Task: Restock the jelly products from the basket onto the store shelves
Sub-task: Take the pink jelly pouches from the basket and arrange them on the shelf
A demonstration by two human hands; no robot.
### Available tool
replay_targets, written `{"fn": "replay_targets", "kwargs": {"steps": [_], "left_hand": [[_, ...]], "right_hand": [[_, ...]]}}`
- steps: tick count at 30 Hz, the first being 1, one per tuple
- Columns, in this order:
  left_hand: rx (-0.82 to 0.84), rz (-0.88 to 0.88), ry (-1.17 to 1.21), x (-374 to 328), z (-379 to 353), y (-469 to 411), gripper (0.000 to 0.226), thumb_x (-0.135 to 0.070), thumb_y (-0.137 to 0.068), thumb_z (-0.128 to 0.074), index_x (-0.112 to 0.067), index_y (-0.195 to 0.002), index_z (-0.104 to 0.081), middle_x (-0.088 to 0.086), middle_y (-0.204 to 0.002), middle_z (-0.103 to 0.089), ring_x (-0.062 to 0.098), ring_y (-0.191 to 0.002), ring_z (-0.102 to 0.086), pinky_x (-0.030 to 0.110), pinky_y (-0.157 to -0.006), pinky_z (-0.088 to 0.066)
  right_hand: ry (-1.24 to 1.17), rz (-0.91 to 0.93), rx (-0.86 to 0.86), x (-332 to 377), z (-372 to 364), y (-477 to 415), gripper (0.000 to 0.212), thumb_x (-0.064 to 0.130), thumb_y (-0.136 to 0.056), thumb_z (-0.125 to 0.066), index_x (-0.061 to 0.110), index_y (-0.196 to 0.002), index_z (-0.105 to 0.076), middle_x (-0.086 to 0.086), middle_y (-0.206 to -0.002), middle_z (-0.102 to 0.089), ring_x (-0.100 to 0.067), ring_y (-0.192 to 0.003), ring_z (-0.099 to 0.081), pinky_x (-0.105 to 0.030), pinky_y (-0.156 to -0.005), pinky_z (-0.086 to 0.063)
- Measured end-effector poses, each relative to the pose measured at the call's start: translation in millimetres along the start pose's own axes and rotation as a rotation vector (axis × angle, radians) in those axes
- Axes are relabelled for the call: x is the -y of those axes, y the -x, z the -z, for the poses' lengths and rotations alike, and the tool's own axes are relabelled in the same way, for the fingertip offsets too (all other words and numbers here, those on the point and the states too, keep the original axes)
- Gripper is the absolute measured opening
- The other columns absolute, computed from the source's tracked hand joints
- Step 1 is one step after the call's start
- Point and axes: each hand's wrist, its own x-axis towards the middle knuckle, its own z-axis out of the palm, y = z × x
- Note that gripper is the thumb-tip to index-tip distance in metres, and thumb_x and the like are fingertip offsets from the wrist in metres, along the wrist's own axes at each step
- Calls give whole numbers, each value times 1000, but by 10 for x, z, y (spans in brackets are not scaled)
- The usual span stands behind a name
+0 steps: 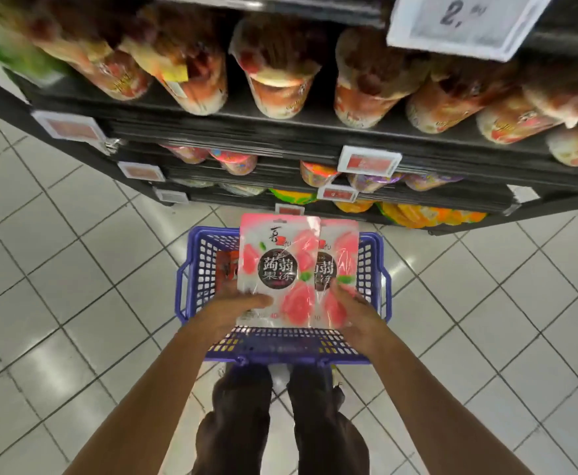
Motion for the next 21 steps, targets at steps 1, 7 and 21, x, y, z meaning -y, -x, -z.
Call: {"fn": "replay_targets", "kwargs": {"steps": [1,7,21], "left_hand": [[-3,-36,-5,-148,37,260,35,9,-78,-73,2,-111,-65,21,-105,-70,40,-107,-63,49,-101,-45],[22,-269,-16,-1106,137,1704,39,8,-77,-74,-3,-114,-66,22,-109,-72,36,-99,-69,42,-87,-58],[204,-771,-96,-2822,239,4077,55,-8,-65,-79,-20,-116,-63,5,-109,-75,27,-106,-70,34,-80,-58]], "right_hand": [[-34,40,33,106,-81,239,28,38,-75,-76,15,-89,-67,0,-73,-70,-13,-65,-66,-31,-70,-55],[-124,247,81,781,-648,1817,23,33,-83,-67,11,-91,-71,-9,-88,-73,-27,-88,-69,-42,-75,-56],[-155,849,179,1797,-1579,4439,56,15,-83,-52,0,-136,-47,-26,-132,-59,-44,-121,-56,-69,-101,-39]]}}
